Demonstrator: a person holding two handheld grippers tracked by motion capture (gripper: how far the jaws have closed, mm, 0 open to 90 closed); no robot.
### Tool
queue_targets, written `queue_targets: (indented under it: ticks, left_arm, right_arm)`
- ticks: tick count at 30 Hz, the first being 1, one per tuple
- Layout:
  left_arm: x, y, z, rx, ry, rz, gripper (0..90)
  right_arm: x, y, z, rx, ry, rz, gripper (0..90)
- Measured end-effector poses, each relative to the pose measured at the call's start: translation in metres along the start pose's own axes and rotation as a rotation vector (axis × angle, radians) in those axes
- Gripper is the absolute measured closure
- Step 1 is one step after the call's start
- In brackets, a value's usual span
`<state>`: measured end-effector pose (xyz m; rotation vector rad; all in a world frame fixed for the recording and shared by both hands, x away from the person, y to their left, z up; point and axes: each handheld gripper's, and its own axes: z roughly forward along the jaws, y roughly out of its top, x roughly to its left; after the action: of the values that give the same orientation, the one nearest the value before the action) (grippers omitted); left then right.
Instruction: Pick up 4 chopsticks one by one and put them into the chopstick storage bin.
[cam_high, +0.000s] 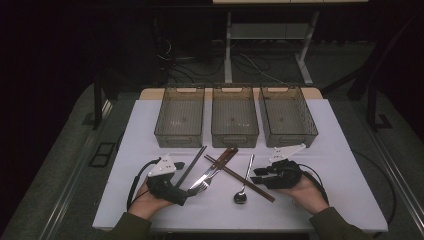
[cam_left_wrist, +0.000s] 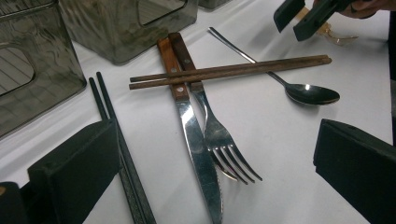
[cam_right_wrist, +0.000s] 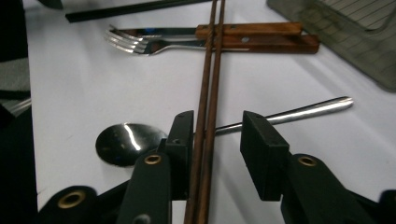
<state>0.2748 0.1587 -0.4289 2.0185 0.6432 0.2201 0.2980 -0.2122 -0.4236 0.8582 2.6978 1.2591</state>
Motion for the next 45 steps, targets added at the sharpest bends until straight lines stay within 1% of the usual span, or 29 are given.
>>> queue_targets:
  ticks: [1, 2, 4, 5, 6, 8, 10, 13, 15, 19, 27, 38, 41, 45]
  left_arm:
    - [0.0, 0.0, 0.0, 0.0, 0.0, 0.0, 0.0]
    - [0.0, 0.0, 0.0, 0.0, 0.0, 0.0, 0.0]
    - [0.0, 0.0, 0.0, 0.001, 0.001, -0.001, 0.0]
    - [0.0, 0.0, 0.0, 0.0, 0.001, -0.001, 0.0]
    - [0.0, 0.0, 0.0, 0.001, 0.001, 0.0, 0.0]
    - [0.001, 0.0, 0.0, 0.001, 0.002, 0.0, 0.0]
    - [0.001, 0.0, -0.001, 0.003, 0.004, 0.002, 0.0]
    - [0.001, 0.0, -0.001, 0.003, 0.004, 0.001, 0.0]
    - [0.001, 0.0, 0.0, 0.0, 0.004, 0.0, 0.0]
    - [0.001, 0.0, -0.001, 0.002, 0.005, 0.002, 0.0]
    - [0.0, 0.0, 0.0, 0.002, 0.003, -0.002, 0.0]
    - [0.001, 0.0, 0.0, 0.002, 0.004, 0.001, 0.0]
    - [0.0, 0.0, 0.0, 0.003, 0.003, -0.002, 0.0]
    - [0.001, 0.0, -0.001, 0.003, 0.005, 0.003, 0.0]
  right_arm:
    - [0.0, 0.0, 0.001, 0.009, 0.005, -0.005, 66.9]
    - [0.001, -0.001, 0.003, 0.029, 0.008, -0.011, 68.8]
    - [0.002, -0.001, 0.004, 0.039, 0.006, -0.011, 70.0]
    - [0.002, -0.002, 0.006, 0.063, 0.004, -0.007, 70.5]
    - [0.002, -0.002, 0.006, 0.063, 0.004, -0.007, 70.5]
    - [0.002, -0.003, 0.009, 0.08, -0.006, -0.003, 70.8]
    - [0.002, -0.004, 0.01, 0.087, -0.002, 0.002, 72.3]
    - [0.003, -0.005, 0.011, 0.102, -0.011, -0.009, 75.1]
    - [0.003, -0.005, 0.011, 0.106, -0.009, -0.007, 77.5]
    - [0.003, -0.005, 0.011, 0.112, -0.01, -0.008, 79.2]
    - [0.004, -0.006, 0.013, 0.127, -0.005, -0.013, 79.9]
    - [0.003, -0.007, 0.014, 0.136, -0.017, -0.018, 80.2]
    - [0.003, -0.007, 0.015, 0.147, -0.032, -0.023, 80.3]
    - [0.003, -0.007, 0.016, 0.149, -0.04, -0.027, 80.3]
